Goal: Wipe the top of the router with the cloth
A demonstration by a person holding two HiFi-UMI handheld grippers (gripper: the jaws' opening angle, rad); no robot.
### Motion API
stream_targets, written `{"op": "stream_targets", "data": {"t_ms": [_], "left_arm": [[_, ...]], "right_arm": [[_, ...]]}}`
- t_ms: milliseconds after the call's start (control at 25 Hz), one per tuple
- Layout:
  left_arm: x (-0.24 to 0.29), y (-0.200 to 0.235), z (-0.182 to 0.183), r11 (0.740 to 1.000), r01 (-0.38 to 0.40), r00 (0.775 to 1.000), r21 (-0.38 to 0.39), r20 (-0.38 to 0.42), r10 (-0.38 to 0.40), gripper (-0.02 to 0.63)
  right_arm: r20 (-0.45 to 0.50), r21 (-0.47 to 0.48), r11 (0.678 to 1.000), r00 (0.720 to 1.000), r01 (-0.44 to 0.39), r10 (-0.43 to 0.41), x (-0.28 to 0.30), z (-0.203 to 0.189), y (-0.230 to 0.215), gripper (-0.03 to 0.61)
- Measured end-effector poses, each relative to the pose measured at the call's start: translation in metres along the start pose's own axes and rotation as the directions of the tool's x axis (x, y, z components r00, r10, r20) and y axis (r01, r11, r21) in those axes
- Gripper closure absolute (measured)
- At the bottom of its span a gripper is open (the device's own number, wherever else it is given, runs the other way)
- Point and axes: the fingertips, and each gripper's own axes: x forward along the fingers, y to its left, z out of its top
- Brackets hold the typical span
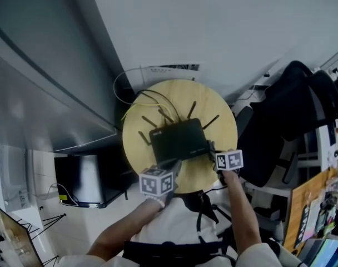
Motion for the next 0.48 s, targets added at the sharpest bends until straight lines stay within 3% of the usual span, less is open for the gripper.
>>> {"op": "stream_targets", "data": {"t_ms": [480], "left_arm": [[-0.029, 0.009, -0.014, 1.000, 0.003, 1.000, 0.006, 0.003, -0.003, 0.615]], "right_arm": [[0.018, 0.019, 1.000, 1.000, -0.020, 0.020, 0.003, -0.031, 0.043, 0.538]]}}
